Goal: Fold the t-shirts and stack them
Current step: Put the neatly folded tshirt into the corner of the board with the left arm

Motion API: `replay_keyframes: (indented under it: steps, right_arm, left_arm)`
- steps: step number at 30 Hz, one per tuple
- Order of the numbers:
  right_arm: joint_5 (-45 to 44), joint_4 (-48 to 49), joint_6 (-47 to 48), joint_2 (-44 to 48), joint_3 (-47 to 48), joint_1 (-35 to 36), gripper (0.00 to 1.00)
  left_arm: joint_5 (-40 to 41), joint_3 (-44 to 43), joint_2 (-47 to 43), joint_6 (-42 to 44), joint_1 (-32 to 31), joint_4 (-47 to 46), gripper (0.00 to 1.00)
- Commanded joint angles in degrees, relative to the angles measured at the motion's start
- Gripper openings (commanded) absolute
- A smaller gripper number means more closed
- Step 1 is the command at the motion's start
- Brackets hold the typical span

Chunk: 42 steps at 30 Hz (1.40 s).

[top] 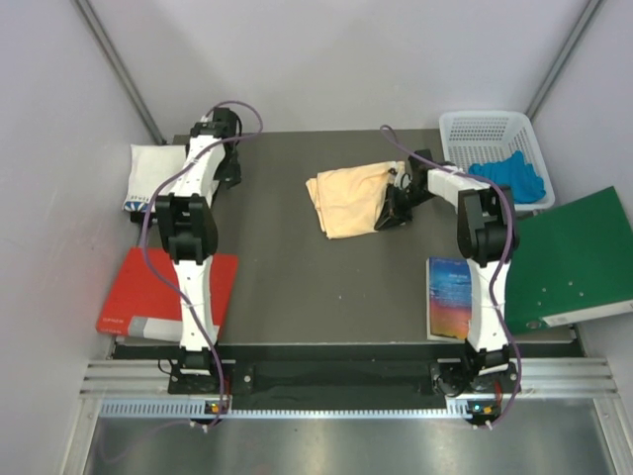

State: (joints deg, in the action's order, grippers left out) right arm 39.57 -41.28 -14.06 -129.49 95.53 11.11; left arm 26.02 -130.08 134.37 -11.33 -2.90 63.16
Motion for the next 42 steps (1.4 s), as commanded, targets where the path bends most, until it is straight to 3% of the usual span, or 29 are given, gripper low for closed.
replay_keyframes:
  steps: [1,4,21,22,25,28,29,33,42]
  right_arm:
    - [-2.0,-0.3,1.7,-1.8,2.3,0.6,0.00]
    - [-2.0,-0.6,1.8,-1.9,2.0,0.5,0.00]
    - [-0.8,-1.7,1.7,-2.7,3.7,0.5,0.00]
    - [-0.7,-1.7,1.7,-2.7,3.8,0.5,0.00]
    - [-0.6,-2.0,1.7,-2.9,4.2,0.5,0.00]
    - [-0.6,-2.3,1.7,-3.0,4.8,0.5,0.00]
    - [-0.5,-2.4,1.8,-3.1,4.8,0.5,0.00]
    - [-0.5,-2.4,1.5,-3.3,5.5,0.4,0.00]
    - [-0.4,-1.9,0.5,-3.5,7.5,0.4,0.00]
  left_arm:
    - [16.9,1.7,1.3,1.6,0.9,2.1,0.99]
    - [19.7,4.0,1.5,1.3,1.8,0.6,0.99]
    - [4.9,3.3,11.7,-0.1,8.0,-1.9,0.99]
    - [3.7,3.2,12.5,-0.3,8.4,-1.7,0.96]
    - [1.4,2.6,13.9,-1.4,10.3,-0.1,0.54]
    - [0.0,2.9,14.4,-1.6,12.1,0.7,0.27]
    - [0.2,2.8,14.5,-1.6,12.5,1.3,0.03]
    - [0.6,5.3,12.6,-1.0,13.6,1.2,0.00]
    - [-19.7,13.1,9.4,-1.6,11.3,0.7,0.00]
